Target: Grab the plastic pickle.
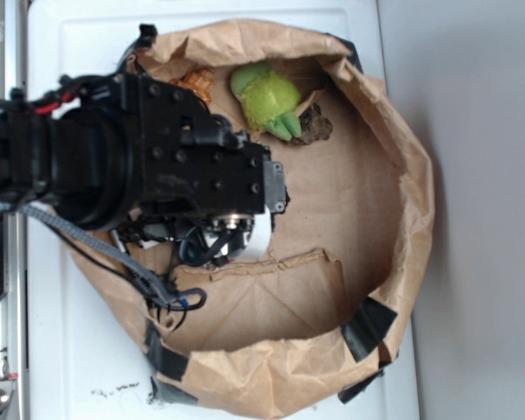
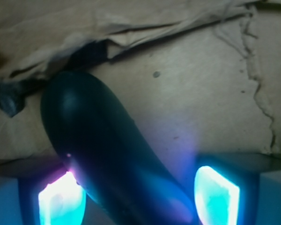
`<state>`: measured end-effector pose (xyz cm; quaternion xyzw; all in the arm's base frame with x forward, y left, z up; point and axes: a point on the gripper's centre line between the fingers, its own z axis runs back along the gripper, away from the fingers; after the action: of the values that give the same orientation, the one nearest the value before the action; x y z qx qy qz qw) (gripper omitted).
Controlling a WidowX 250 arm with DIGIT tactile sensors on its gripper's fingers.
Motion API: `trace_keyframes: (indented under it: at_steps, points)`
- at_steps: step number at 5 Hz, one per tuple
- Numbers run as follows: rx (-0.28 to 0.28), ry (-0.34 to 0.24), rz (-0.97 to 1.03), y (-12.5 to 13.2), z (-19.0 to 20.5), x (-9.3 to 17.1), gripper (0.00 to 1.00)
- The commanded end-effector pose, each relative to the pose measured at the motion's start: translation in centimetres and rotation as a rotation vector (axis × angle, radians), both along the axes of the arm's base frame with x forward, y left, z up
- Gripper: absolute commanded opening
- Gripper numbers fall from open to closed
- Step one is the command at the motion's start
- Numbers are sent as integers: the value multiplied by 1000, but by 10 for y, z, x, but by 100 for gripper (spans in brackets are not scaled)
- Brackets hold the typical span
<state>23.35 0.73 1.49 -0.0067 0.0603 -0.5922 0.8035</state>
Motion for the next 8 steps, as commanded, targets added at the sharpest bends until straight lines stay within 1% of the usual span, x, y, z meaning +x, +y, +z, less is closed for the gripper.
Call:
trace_keyframes:
  at_steps: [1, 2, 3, 4, 5, 6, 7, 8]
  points:
    - [-30, -27, 22, 5, 2, 0, 0]
    - [-75, -15, 38, 11, 20, 5, 0]
    - [-172, -13, 103, 20, 48, 11, 0]
    - [-210, -5, 147, 28, 66, 10, 0]
    - [-260, 44, 246, 20, 88, -3, 0]
    - [-332, 59, 478, 17, 115, -6, 0]
    - [-393, 81, 592, 20, 134, -2, 0]
    - [-434, 163, 710, 18, 140, -3, 0]
